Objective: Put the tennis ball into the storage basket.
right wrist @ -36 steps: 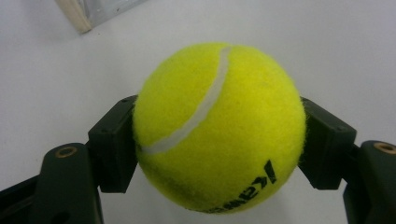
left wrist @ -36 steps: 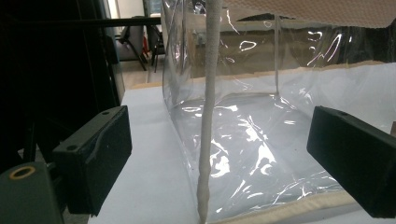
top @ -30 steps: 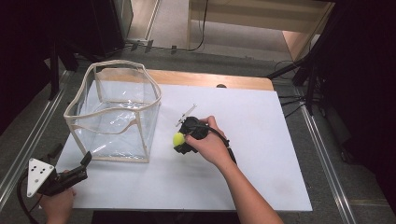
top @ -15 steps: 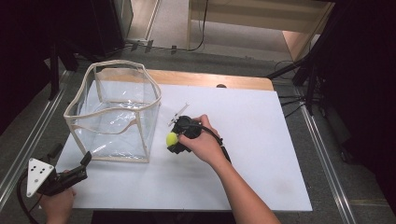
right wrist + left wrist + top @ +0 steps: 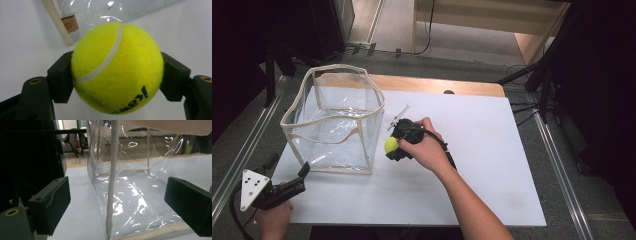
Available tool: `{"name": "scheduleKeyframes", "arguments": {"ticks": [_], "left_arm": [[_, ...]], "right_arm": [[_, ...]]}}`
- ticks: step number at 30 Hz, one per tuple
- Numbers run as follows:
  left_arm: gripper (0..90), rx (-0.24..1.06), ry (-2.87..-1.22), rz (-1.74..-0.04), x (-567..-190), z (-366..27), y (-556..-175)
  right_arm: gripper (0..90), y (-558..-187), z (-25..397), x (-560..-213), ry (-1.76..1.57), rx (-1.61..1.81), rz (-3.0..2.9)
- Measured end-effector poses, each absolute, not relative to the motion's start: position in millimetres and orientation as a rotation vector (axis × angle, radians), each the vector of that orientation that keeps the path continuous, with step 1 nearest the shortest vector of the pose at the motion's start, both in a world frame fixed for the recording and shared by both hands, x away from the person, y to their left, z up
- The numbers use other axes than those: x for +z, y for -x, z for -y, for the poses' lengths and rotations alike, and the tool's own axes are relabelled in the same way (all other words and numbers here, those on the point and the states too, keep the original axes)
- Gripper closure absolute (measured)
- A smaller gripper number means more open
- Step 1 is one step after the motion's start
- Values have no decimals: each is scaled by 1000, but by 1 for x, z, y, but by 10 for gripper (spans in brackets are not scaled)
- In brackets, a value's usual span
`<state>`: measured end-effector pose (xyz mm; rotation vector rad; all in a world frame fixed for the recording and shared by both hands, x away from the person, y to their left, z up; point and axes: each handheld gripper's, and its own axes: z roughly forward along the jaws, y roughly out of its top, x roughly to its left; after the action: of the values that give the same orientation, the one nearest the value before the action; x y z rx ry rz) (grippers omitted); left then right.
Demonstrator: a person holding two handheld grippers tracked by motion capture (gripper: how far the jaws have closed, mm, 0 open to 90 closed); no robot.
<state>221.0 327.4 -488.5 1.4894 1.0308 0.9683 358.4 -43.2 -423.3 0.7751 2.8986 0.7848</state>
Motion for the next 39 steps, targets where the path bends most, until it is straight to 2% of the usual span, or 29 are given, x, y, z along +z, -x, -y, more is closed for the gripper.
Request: {"name": "scheduleKeyframes", "arguments": {"ticks": [39], "left_arm": [[69, 964, -1490, -1033, -488, -328, -222]], "right_arm": [[244, -373, 40, -350, -690, 871, -2900]]}}
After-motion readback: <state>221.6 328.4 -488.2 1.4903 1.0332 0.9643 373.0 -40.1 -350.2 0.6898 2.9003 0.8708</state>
